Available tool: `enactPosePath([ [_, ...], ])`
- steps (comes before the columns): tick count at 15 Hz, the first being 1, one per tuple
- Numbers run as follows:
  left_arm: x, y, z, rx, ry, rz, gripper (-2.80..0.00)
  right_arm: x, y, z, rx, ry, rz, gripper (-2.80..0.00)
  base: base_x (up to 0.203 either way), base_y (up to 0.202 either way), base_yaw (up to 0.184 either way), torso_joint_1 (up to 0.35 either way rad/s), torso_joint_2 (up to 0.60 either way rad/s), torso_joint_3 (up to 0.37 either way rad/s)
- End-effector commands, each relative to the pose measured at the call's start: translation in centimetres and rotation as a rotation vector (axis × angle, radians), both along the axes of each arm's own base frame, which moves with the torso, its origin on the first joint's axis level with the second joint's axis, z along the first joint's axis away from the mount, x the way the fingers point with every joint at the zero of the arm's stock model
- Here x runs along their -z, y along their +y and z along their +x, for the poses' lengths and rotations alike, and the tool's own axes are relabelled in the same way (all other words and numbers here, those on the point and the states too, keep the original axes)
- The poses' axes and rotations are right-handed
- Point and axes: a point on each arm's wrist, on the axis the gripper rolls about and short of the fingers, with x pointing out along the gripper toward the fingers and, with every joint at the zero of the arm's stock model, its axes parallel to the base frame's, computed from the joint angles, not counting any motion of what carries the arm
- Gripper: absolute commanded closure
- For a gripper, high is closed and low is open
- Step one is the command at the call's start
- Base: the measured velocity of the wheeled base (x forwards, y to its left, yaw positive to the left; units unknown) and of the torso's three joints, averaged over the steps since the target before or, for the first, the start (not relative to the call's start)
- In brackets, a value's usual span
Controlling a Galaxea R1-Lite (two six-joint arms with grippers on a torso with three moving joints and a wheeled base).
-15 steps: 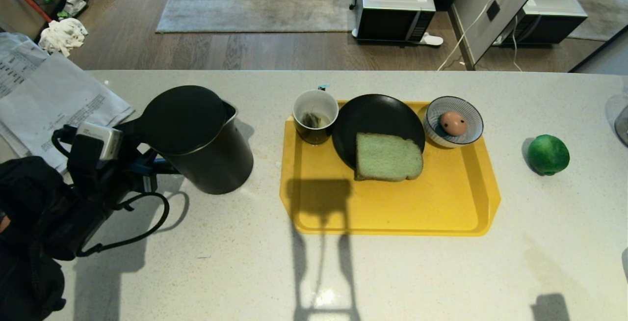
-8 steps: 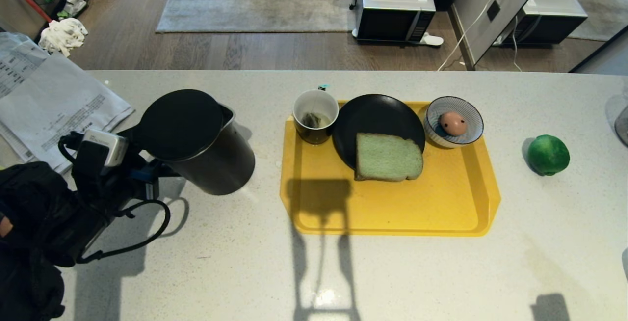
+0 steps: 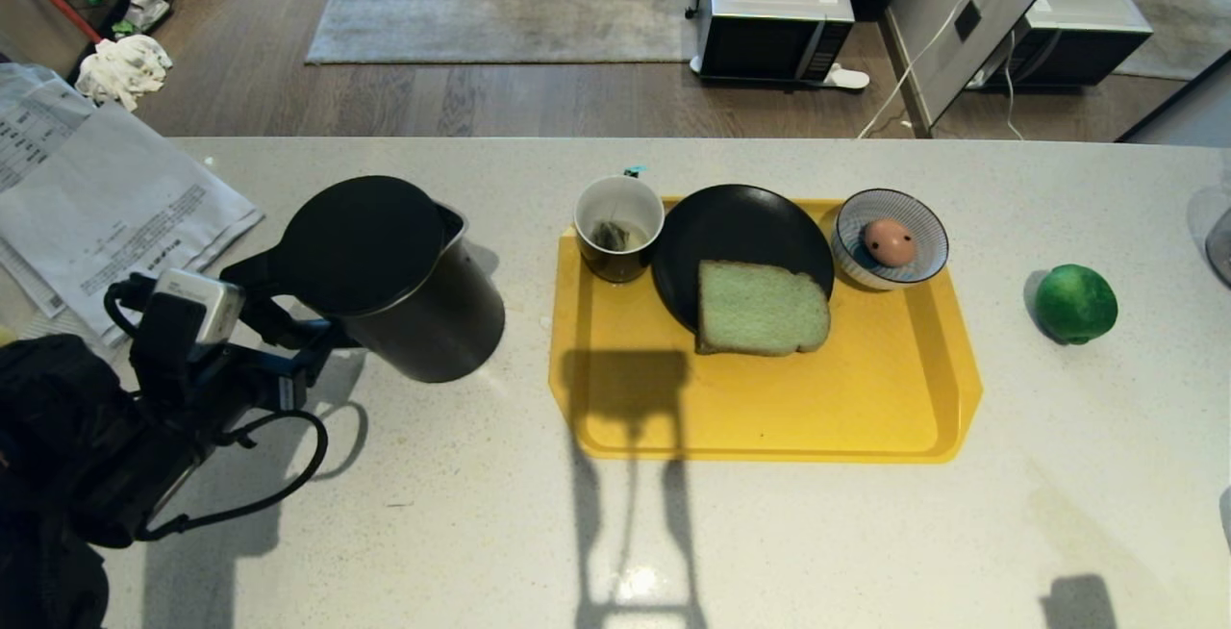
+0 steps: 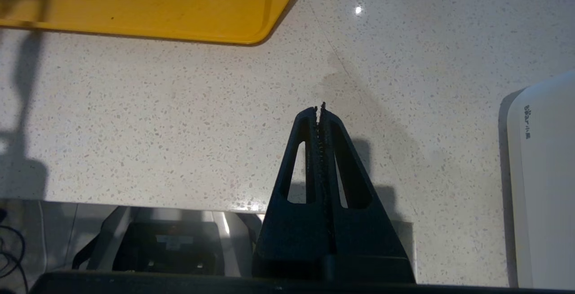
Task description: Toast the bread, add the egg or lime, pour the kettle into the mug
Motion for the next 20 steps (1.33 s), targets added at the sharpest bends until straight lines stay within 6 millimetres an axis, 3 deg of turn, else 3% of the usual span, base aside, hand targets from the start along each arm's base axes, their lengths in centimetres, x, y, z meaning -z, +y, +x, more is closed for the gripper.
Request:
enactPosePath([
  [1,-0.1,-0.4,-1.5,0.016,0.001,0.002,-2.80,0.0,0.0,0.0,0.000,0.002,0.000,0.00,0.000,0.000,0.000,0.000,0.00,0.000],
  [10,0.3,-2.0,-6.8,0.104,0.035,0.001,-2.80,0.0,0.0,0.0,0.000,0.001,0.000,0.00,0.000,0.000,0.000,0.000,0.00,0.000],
  [11,0.1,-2.2,-7.5,0.119,0.025,0.002,0.00,0.0,0.0,0.0,0.000,0.002,0.000,0.00,0.000,0.000,0.000,0.000,0.00,0.000],
  [16,-2.1,-3.6,-10.1,0.187,-0.108,-0.012,0.00,0.0,0.0,0.0,0.000,0.002,0.000,0.00,0.000,0.000,0.000,0.000,0.00,0.000],
  [20,-5.4,-4.5,-10.9,0.087,-0.275,-0.021,0.00,0.0,0.0,0.0,0.000,0.000,0.000,0.00,0.000,0.000,0.000,0.000,0.00,0.000],
])
